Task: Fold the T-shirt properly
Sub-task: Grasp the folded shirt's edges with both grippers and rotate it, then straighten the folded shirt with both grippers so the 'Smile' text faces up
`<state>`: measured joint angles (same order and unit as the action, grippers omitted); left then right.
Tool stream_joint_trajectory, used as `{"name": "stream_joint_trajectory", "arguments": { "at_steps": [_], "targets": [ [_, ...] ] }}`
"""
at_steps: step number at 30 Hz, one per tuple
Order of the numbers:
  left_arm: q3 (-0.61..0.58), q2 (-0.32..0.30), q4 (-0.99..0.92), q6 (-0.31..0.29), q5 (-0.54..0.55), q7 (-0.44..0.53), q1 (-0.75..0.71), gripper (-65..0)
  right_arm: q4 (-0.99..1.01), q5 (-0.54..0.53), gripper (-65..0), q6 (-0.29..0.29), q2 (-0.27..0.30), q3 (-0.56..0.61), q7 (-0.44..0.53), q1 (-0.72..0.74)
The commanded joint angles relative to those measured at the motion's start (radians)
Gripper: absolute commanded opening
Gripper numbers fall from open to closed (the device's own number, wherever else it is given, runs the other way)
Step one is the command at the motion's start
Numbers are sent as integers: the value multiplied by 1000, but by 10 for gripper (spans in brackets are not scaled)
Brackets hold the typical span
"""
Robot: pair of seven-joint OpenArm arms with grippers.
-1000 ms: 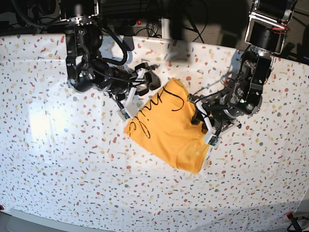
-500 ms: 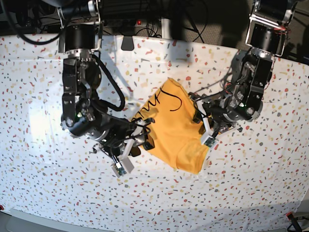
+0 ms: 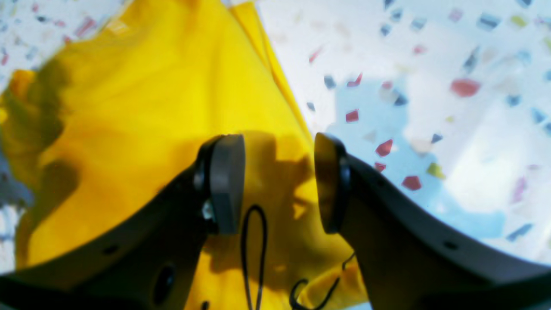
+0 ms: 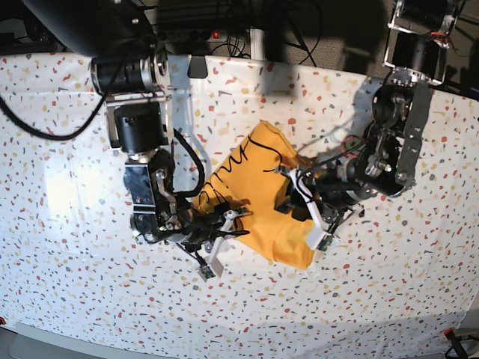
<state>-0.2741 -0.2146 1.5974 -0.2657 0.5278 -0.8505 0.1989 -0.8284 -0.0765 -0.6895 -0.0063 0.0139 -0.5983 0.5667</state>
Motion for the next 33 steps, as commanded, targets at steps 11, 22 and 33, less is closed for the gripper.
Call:
{"name": "stream_joint_trajectory", "arguments": {
  "at_steps": [11,22,33],
  "targets": [
    [5,4,-39,-6,36,36,-46,-430,-45,-10,-393,-5,33,-1,-42,-87],
    [5,3,-66,-10,22,36,-50,-430,-356,-92,-393,-5,88,-1,-151,-327],
    [5,3,-66,-11,23,29,-50,-430,-608,-145,-393,-5,90,-1,-199,-598]
  ]
}}
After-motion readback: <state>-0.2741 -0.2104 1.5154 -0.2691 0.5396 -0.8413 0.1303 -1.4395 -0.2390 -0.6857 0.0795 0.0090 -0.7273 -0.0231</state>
